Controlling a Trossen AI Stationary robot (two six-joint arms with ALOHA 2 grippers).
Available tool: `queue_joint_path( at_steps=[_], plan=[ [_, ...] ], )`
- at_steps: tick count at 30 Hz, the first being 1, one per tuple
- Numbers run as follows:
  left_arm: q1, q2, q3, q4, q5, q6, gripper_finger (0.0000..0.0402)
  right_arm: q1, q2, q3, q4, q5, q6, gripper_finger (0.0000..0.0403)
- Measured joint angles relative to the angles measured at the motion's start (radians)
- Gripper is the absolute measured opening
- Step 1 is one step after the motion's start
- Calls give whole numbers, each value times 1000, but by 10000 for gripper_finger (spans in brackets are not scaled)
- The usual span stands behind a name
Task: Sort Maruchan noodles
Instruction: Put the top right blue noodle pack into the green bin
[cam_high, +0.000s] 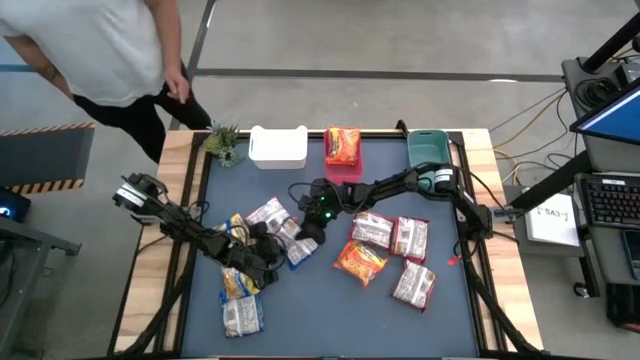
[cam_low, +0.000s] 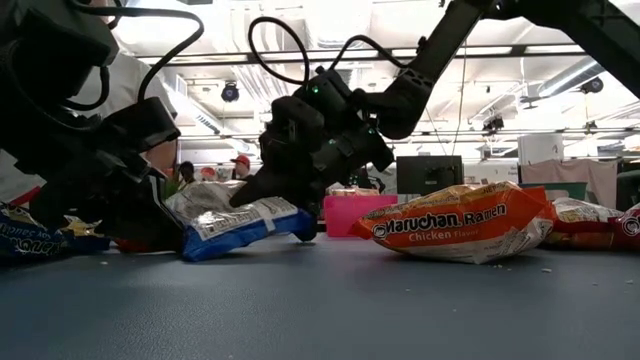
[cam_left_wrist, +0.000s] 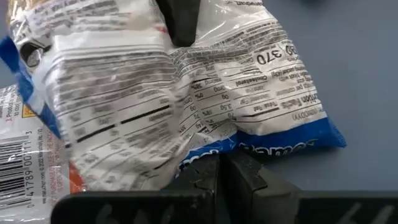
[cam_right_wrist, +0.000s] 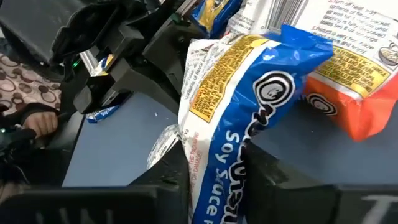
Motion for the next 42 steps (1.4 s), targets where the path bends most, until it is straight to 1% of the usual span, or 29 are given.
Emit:
queue_joint_path(
  at_steps=[4,6,12,14,17,19,21,23,26,28,30,32,34,36,38,41,42],
  plan=[
    [-11,-38,-1,-23,15,3,0,-3,-21,-3,-21,-9,-2,77],
    [-17,-76,2,-67,9,2,0,-9,-42,-3,-32,-17,-20,77],
    [-30,-234,46,-304,4,11,0,-16,-134,-3,-165,-3,-129,75],
    [-31,-295,72,-403,3,31,0,-16,-181,-3,-222,20,-167,75],
    [-31,-375,117,-532,-21,71,0,-16,-276,-3,-359,112,-248,74],
    [-31,-423,141,-595,-68,108,0,-17,-351,2,-487,223,-318,74],
    [-30,-462,160,-614,-102,164,0,-18,-430,28,-660,366,-402,74],
    [-27,-498,174,-625,-135,226,0,-18,-503,74,-820,547,-476,73],
    [-25,-529,199,-622,-189,308,0,-26,-592,155,-1040,856,-563,73],
    [-23,-535,221,-615,-229,345,0,-50,-629,205,-1150,1065,-575,73],
    [-23,-538,245,-613,-263,370,0,-89,-654,246,-1252,1241,-556,73],
    [-19,-532,271,-611,-280,389,0,-157,-676,282,-1352,1334,-480,73],
    [-18,-524,288,-612,-293,403,0,-244,-691,303,-1446,1341,-373,73],
    [-15,-516,306,-612,-298,410,0,-352,-696,305,-1533,1290,-277,73],
    [-14,-509,316,-613,-299,414,0,-463,-690,294,-1610,1197,-224,73],
    [-13,-497,324,-613,-299,415,0,-623,-667,270,-1681,1001,-228,73],
    [-13,-493,324,-614,-299,415,0,-666,-656,260,-1691,950,-233,73]
  ],
)
